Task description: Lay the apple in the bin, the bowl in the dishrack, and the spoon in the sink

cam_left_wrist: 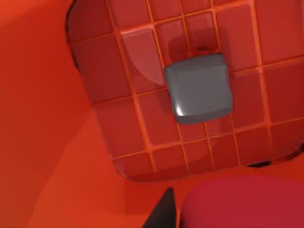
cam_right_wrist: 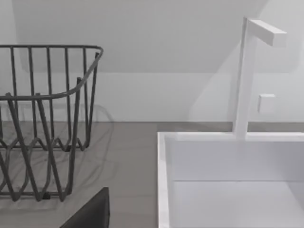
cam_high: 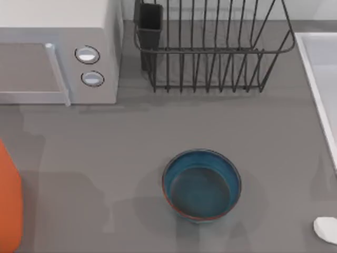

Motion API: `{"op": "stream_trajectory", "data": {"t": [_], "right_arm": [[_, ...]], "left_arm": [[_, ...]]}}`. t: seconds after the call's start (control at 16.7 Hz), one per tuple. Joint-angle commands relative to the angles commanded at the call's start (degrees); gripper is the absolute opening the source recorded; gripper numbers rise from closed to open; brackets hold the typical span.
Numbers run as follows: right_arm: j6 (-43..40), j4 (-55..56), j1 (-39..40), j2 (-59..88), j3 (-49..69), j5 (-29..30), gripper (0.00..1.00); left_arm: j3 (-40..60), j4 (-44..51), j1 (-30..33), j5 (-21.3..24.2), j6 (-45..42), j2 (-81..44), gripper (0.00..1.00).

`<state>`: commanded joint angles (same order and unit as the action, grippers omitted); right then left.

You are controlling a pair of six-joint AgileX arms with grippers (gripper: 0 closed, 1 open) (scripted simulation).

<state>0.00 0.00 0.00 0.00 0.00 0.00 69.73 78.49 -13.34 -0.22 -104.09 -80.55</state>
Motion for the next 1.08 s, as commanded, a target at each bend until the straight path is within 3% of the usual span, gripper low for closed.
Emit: {"op": "stream_trajectory", "data": {"t": [0.3, 0.72, 1.02, 1.08], "right_arm": [[0.00, 0.00, 0.00, 0.00, 0.00, 0.00, 1.00], [0.00, 0.00, 0.00, 0.00, 0.00, 0.00, 1.00], [0.00, 0.00, 0.00, 0.00, 0.00, 0.00, 1.00], [0.00, 0.00, 0.00, 0.00, 0.00, 0.00, 1.00]], "left_arm": [[-0.73, -0.99, 0.23, 0.04, -0.15, -0.39, 0.00], [-13.41, -15.30, -0.69, 0.00, -0.76, -1.81, 0.00], [-14.33, -16.24, -0.77, 0.00, -0.80, -1.91, 0.00], [-14.33, -16.24, -0.77, 0.00, -0.80, -1.91, 0.08]]}}
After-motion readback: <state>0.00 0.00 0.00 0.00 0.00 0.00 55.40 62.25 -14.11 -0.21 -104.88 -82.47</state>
